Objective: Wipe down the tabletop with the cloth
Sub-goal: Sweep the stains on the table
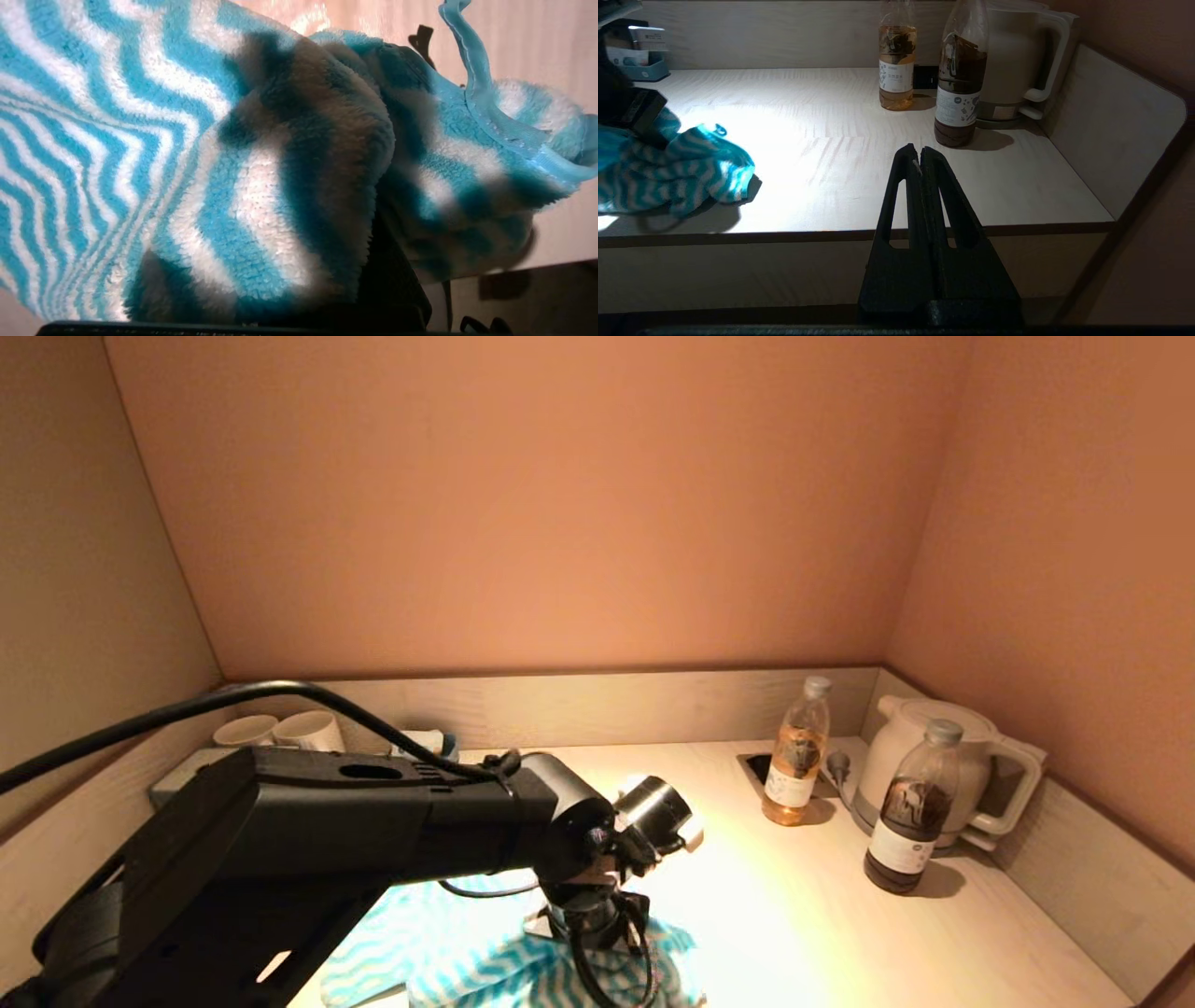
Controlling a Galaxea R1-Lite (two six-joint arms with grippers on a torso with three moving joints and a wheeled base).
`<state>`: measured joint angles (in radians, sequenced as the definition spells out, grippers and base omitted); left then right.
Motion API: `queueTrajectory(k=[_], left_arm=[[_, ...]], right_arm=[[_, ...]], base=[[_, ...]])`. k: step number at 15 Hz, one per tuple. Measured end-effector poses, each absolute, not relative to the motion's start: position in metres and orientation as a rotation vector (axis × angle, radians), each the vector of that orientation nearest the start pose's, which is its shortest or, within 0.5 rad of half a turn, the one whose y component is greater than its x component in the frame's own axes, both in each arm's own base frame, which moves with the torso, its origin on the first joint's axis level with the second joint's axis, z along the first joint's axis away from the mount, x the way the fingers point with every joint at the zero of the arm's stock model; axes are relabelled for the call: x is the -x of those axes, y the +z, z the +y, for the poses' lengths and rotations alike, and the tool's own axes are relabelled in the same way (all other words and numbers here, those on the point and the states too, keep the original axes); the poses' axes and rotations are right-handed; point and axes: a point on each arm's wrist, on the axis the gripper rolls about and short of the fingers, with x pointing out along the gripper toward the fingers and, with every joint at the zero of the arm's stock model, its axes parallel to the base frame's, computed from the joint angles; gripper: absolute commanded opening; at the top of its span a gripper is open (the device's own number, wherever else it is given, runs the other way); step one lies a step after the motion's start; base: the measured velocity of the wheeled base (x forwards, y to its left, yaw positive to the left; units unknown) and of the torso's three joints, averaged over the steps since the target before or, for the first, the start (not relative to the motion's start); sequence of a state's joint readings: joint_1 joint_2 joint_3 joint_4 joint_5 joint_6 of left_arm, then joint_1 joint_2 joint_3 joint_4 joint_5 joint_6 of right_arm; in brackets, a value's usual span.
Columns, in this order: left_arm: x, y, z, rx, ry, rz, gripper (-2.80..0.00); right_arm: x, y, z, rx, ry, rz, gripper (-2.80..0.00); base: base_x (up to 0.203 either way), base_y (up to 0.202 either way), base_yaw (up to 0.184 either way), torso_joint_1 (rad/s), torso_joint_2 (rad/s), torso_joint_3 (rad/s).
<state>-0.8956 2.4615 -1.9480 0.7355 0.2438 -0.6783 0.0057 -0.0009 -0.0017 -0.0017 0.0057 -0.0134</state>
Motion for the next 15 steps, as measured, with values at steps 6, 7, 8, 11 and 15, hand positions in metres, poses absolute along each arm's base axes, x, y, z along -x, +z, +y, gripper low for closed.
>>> queueTrajectory(k=[6, 7, 8, 11, 15], left_arm=[[-0.360, 0.047, -0.314, 0.050, -0.080, 1.080, -2.80], [-0.367, 0.043, -0.307, 0.059, -0.058, 1.081, -2.80], [-0.373, 0.041, -0.299, 0.070, -0.033, 1.086, -2.80], [-0.383, 0.033, -0.271, 0.065, 0.101, 1.121, -2.80], [-0.367, 0.029, -0.256, 0.032, 0.191, 1.226, -2.80]], right_arm=[[0.023, 0.076, 0.000, 0.013, 0.011, -0.004, -2.80], [0.023, 0.076, 0.000, 0.013, 0.011, -0.004, -2.80], [0.023, 0.076, 0.000, 0.013, 0.011, -0.003, -2.80], [0.023, 0.076, 0.000, 0.013, 0.012, -0.003, -2.80], [0.023, 0.076, 0.000, 0.013, 0.011, -0.003, -2.80]], base=[[0.000, 0.000, 0.000, 0.000, 0.00, 0.000], [0.000, 0.000, 0.000, 0.000, 0.00, 0.000], [0.000, 0.000, 0.000, 0.000, 0.00, 0.000], [0.000, 0.000, 0.000, 0.000, 0.00, 0.000], [0.000, 0.000, 0.000, 0.000, 0.00, 0.000]])
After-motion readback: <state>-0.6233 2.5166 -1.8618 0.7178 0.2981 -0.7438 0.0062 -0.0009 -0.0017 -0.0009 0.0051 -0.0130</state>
